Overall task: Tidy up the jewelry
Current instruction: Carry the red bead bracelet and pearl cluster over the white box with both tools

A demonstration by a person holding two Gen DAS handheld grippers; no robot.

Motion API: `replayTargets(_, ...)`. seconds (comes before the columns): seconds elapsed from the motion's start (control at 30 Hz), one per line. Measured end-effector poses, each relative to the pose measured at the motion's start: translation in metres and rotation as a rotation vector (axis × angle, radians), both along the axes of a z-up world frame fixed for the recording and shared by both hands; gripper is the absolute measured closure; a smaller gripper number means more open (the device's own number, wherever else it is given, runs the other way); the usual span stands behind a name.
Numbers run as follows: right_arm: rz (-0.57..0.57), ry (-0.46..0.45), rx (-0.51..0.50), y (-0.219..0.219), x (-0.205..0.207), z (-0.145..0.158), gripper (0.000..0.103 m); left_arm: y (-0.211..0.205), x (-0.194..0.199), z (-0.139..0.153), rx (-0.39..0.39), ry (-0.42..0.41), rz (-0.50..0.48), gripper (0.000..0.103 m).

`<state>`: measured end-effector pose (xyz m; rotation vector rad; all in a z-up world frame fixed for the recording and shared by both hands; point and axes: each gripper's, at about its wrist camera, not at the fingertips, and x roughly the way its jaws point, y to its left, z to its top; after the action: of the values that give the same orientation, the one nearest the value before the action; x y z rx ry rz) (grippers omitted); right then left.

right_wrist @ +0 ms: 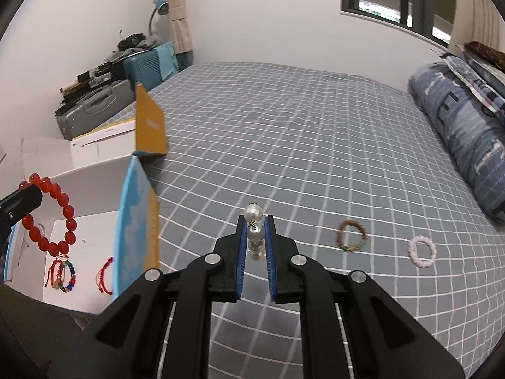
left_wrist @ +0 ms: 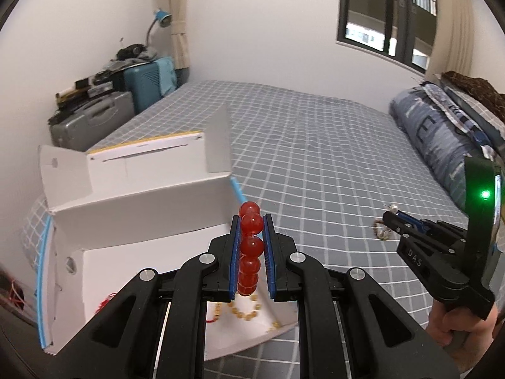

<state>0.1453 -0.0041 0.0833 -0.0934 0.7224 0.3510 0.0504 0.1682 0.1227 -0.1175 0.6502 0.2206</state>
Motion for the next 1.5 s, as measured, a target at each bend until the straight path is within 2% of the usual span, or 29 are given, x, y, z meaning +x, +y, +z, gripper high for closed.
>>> replayTargets(0.43,0.13,-0.028,0.034,0.073,-0.024,0.013,0.092,0.061,-0.036,-0.018,0.039,0.035,0.149,0.09)
replayTargets(0.87,0.278,-0.073,0.023,0.139,-0.051,0.013,0.092,0.104,-0.07,-0.029,0.017,0.055,0.269,0.09)
replayTargets(1.23,0.322,-0.022,-0.047,0.171,-0.055,-0.021,0.092,0.128,-0.071,-0.046,-0.003,0.099,0.312,0.09)
replayTargets(1.5,0.32,0.072,-0.082,0.182,-0.046,-0.045,0.092,0.142,-0.057,-0.072,-0.035,0.189,0.324,0.09)
